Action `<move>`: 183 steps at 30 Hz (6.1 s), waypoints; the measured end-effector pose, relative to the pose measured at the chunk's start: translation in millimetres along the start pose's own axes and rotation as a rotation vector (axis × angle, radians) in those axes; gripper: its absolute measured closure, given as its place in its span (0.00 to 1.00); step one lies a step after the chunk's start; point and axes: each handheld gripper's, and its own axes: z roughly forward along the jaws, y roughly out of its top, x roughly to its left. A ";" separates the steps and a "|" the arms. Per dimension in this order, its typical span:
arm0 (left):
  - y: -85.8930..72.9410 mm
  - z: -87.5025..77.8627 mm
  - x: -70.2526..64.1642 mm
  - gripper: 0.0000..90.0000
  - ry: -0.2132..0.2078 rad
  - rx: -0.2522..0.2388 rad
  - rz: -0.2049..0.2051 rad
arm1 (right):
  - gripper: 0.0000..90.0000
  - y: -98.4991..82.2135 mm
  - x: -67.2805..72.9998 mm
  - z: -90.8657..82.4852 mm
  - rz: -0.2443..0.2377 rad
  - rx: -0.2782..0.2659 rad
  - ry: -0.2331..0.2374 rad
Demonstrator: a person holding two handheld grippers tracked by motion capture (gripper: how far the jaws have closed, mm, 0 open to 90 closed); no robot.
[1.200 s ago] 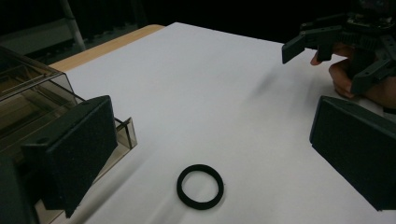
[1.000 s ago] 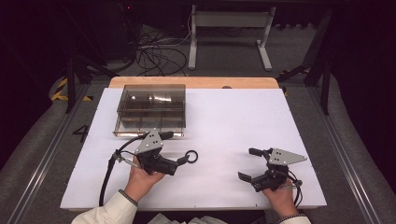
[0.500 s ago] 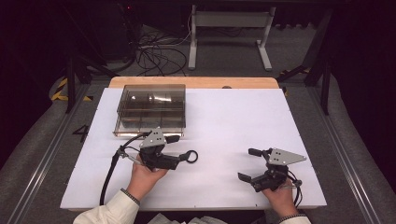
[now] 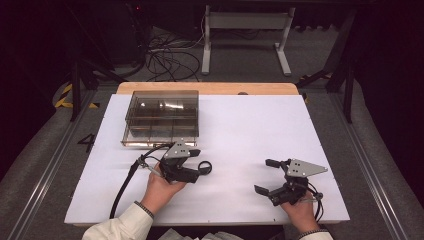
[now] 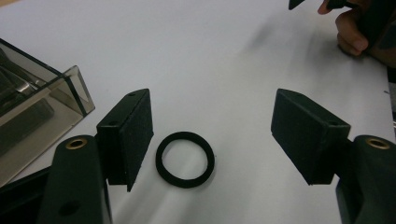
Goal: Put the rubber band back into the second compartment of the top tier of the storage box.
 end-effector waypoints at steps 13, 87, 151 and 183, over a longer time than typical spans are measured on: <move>-4.1 18.5 1.1 0.41 0.007 0.105 -0.017 | 0.01 -0.1 0.1 0.3 -0.002 0.002 0.010; 7.5 14.9 -18.3 0.96 0.044 0.209 0.099 | 0.02 -0.5 1.3 2.9 -0.017 0.023 0.028; 49.7 -73.3 -3.6 0.96 0.103 0.049 0.098 | 0.02 -0.7 1.1 3.3 -0.015 0.029 0.021; 40.9 -92.9 32.8 0.96 0.234 0.018 0.045 | 0.02 -0.8 1.5 3.6 -0.018 0.029 0.022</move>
